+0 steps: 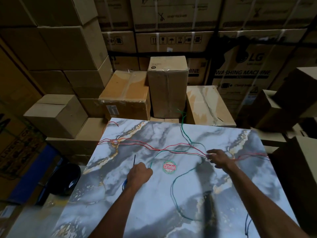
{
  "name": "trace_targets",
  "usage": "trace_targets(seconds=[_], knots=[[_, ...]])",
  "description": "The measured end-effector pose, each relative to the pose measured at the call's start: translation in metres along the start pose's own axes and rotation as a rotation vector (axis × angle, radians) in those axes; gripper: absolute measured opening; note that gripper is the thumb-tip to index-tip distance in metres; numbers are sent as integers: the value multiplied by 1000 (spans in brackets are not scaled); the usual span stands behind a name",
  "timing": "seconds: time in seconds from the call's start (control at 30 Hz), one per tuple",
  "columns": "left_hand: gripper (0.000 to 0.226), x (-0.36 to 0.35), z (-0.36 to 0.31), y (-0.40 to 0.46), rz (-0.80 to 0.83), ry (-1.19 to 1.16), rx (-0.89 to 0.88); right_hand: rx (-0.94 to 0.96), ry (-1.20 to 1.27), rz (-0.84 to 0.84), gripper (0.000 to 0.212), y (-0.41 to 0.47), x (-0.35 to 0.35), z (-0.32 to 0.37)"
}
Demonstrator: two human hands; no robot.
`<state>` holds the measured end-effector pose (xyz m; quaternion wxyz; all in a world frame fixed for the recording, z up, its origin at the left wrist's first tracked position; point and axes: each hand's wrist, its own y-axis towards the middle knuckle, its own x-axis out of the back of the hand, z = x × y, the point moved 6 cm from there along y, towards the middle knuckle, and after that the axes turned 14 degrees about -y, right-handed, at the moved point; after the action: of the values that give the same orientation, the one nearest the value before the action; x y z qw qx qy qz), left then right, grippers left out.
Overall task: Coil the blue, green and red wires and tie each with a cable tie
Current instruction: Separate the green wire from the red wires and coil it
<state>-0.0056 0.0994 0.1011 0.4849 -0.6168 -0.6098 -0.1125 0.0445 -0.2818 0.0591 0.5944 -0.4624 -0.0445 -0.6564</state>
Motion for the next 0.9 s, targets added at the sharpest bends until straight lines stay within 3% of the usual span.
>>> trace_targets(seconds=[0.07,0.1,0.13,0.2,0.27,0.33,0.37,0.47,0.53,0.7,0.8,0.9], knots=[[40,4,-11,0,14,-121,-38,24,-368,-81,49,-6,-13,4],[44,4,-17,1,32,-187,-80,36,-419,-157,56,-14,-14,16],[45,5,-24,2,58,-249,-127,117,-410,-242,59,-21,-16,31],[43,5,-41,-3,145,-343,-215,493,-299,-337,60,-47,-29,76],[43,8,-64,-15,268,-441,-294,822,-196,-263,49,-86,-47,121],[37,14,-85,-27,354,-559,-364,947,-132,-173,36,-119,-57,154],[33,19,-92,-33,381,-623,-382,967,-111,-154,34,-130,-59,166],[35,38,-104,-45,466,-807,-389,901,-48,-61,64,-144,-58,183],[41,48,-107,-50,551,-993,-373,868,-7,-53,69,-145,-47,185],[40,66,-110,-58,809,-1592,-242,825,329,15,49,-142,-14,189],[37,71,-115,-66,1012,-1779,-277,795,427,12,34,-137,2,185],[37,71,-120,-69,1089,-1917,-325,770,428,27,30,-132,1,176]])
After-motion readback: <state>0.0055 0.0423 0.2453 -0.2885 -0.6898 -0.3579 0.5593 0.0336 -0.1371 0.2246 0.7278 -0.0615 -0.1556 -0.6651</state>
